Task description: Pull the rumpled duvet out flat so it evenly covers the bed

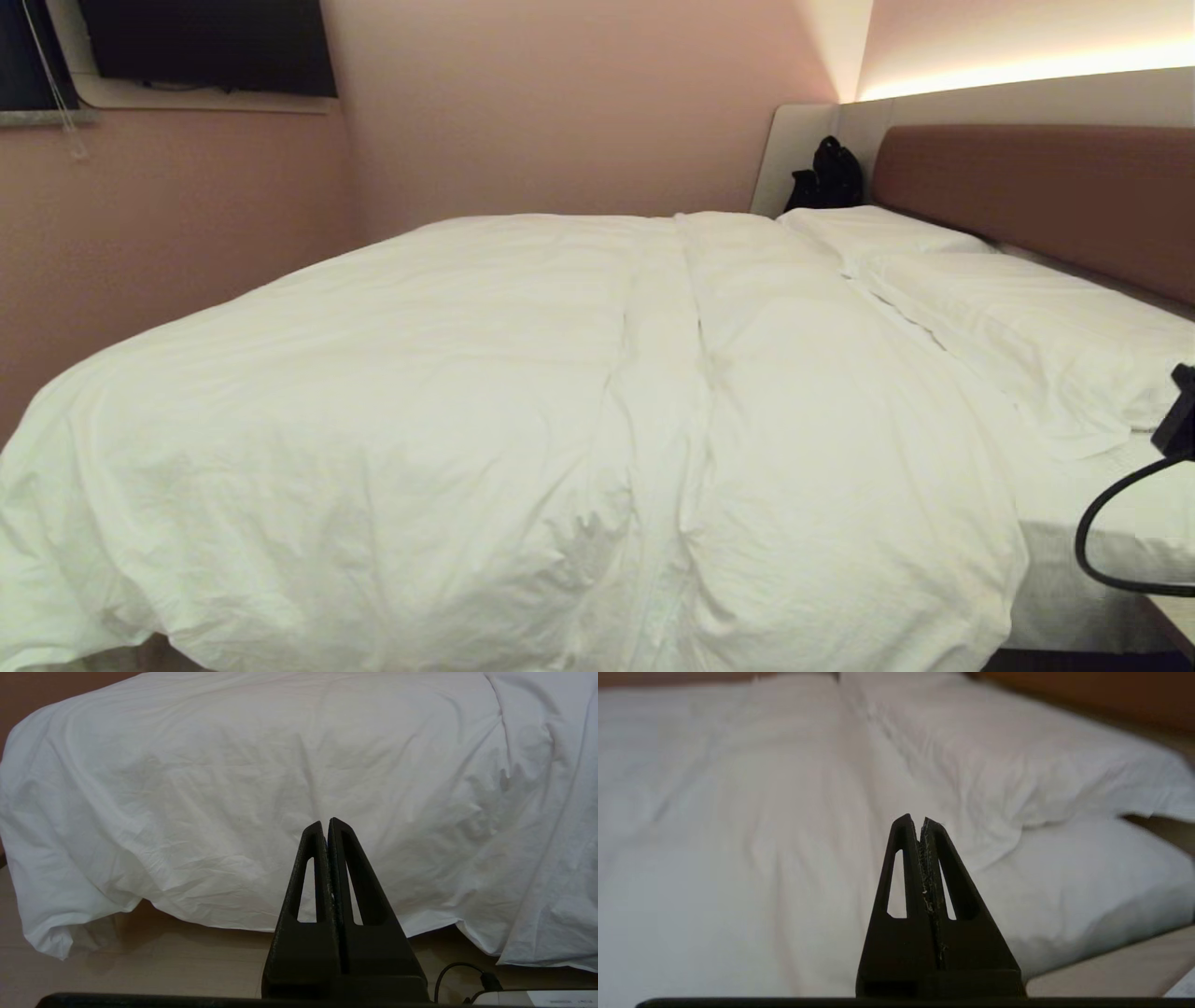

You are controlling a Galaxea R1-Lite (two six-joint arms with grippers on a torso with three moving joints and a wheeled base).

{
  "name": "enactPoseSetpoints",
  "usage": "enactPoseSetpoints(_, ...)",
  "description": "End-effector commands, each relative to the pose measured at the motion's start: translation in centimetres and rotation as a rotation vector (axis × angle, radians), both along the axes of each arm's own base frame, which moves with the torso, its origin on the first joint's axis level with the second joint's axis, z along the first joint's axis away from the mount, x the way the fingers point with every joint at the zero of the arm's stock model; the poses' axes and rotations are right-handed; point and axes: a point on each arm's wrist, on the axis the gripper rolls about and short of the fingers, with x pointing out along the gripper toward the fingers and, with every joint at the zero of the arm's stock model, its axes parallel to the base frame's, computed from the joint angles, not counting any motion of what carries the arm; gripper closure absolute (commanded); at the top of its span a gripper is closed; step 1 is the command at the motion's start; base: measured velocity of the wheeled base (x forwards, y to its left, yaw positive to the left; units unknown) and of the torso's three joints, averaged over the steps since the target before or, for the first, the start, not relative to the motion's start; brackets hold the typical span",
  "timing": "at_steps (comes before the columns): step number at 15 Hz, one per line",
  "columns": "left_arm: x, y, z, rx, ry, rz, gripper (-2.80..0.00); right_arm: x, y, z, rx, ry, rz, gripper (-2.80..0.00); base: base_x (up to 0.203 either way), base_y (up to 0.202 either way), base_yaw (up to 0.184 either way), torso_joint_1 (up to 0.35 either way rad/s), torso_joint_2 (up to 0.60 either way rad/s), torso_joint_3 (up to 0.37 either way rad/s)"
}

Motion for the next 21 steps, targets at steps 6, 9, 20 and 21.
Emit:
enactPoseSetpoints(6, 0.0, 0.0, 0.0, 0.001, 0.000, 0.000, 0.00, -7.1, 2.2, 3.6, 0.071, 0.061, 0.093, 0.00, 0.000, 0.000, 0.000, 0.000, 0.00, 0.000)
enactPoseSetpoints(9, 0.0, 0.0, 0.0, 0.001, 0.000, 0.000, 0.00, -10.6, 2.7, 4.1, 0.074, 0.035, 0.140, 0.00, 0.000, 0.000, 0.000, 0.000, 0.00, 0.000)
enactPoseSetpoints(20, 0.0, 0.0, 0.0, 0.001, 0.000, 0.000, 0.00, -21.4, 3.6, 0.6, 0.058, -0.031, 0.338, 0.00, 0.000, 0.000, 0.000, 0.000, 0.00, 0.000)
enactPoseSetpoints(21, 0.0, 0.0, 0.0, 0.001, 0.000, 0.000, 0.00, -22.1, 3.6, 0.0, 0.057, -0.039, 0.339, 0.00, 0.000, 0.000, 0.000, 0.000, 0.00, 0.000)
